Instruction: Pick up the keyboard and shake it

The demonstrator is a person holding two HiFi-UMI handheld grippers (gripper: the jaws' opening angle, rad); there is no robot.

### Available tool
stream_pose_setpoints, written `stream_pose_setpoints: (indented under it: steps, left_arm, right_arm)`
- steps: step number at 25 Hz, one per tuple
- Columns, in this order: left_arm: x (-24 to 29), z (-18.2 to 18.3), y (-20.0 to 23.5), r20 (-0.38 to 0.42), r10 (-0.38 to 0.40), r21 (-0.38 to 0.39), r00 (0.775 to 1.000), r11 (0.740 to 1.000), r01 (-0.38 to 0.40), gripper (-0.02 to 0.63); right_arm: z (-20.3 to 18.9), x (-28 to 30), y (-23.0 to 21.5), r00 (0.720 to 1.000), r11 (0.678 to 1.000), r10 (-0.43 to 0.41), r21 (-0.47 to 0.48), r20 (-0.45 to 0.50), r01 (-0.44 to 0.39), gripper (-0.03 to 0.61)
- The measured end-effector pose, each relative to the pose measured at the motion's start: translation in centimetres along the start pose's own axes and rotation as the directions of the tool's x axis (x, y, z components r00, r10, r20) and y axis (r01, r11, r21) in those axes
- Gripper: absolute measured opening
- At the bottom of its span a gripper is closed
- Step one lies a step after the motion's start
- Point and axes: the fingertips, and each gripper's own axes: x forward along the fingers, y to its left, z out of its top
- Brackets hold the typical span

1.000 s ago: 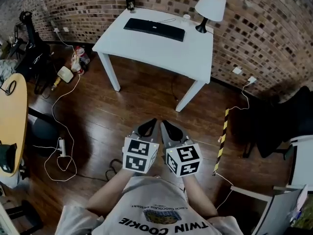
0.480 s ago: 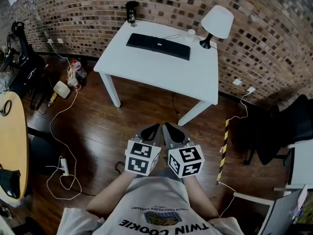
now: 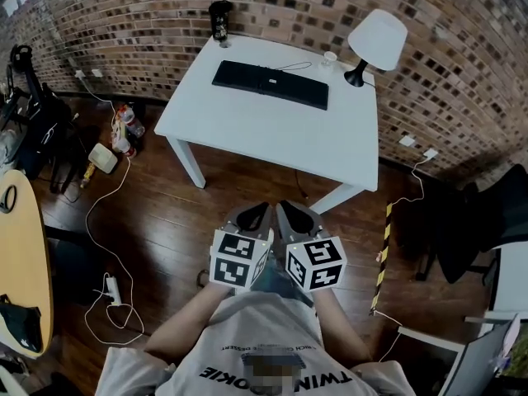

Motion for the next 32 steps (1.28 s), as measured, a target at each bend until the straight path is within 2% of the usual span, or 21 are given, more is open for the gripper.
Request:
stream_pose_setpoints:
  steps: [7,16,23,32]
  left_arm:
    - [6.7,4.0,3.9,0.006,0.013,0.002,1.000,1.000,-0.013,0.008]
    - [15.6,9.5,8.4,0.001,0.028,-0.011,1.000,1.000,-0.028,0.008]
    - [20.3,12.9,12.0,-0.016,0.064,0.043,0.998,0.997,-0.063,0.008]
    - [24.7,15.9,19.9,-0.030,0.074,0.076,0.997,0.995,-0.071,0.008]
  right_arm:
    - [3.2,6.1,-5.3,1.000,1.000,-0.004,-0.009,0.000,0.004,0.006]
    - [7.4,13.2,-13.1,1.000,0.999,0.015,0.032,-0.008,-0.015,0.009]
    - [10.3,17.0,-18.4,0.999,0.998,0.047,0.050,-0.008,-0.047,0.027]
    - [12.4,21.5,-24.4,0.998,0.993,0.059,0.102,-0.037,-0.055,0.058]
